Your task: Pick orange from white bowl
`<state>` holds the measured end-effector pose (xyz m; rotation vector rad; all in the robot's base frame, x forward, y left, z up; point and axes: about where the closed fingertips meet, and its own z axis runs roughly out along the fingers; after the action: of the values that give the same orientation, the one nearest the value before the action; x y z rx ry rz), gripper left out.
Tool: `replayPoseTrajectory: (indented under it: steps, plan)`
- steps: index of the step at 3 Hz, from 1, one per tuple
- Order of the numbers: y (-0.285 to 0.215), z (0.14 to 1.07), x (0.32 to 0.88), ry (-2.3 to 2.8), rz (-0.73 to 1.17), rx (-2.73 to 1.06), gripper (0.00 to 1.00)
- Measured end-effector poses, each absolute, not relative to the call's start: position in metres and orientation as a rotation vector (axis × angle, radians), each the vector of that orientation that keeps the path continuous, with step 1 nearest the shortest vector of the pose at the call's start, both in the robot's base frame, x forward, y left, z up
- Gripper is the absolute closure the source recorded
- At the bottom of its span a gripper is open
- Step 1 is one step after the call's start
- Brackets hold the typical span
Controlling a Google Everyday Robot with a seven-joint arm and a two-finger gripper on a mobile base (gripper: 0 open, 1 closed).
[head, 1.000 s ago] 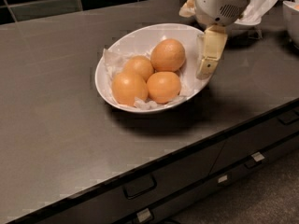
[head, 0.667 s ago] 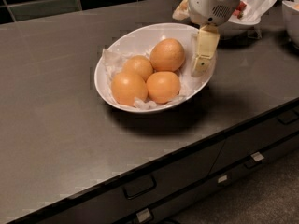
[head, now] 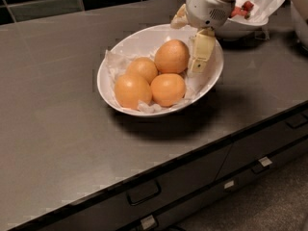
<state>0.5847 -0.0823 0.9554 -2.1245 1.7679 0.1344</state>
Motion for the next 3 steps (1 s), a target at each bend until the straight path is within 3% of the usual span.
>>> replayPoseTrajectory:
  steps: [3]
  plan:
    - [-0.0721, 0.9432, 0.5959, 1.756, 0.17, -2.136, 0.2]
